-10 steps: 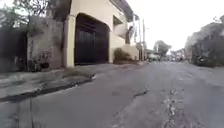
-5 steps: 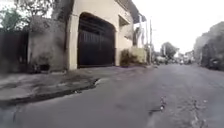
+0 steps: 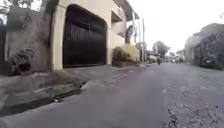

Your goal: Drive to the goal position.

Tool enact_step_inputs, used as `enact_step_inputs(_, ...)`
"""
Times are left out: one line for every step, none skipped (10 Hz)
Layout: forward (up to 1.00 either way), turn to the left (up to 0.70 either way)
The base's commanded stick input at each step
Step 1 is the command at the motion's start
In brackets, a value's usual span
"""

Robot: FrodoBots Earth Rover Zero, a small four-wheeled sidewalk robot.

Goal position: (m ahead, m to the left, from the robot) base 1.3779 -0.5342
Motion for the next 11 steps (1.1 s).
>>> enact_step_inputs(1.00,0.02)
enact_step_inputs(1.00,0.10)
enact_step_inputs(1.00,0.10)
enact_step_inputs(1.00,0.10)
enact_step_inputs(1.00,0.10)
enact_step_inputs(1.00,0.10)
enact_step_inputs(0.95,0.10)
enact_step_inputs(0.73,0.07)
enact_step_inputs(0.50,0.05)
enact_step_inputs(0.27,0.03)
enact_step_inputs(0.04,0.00)
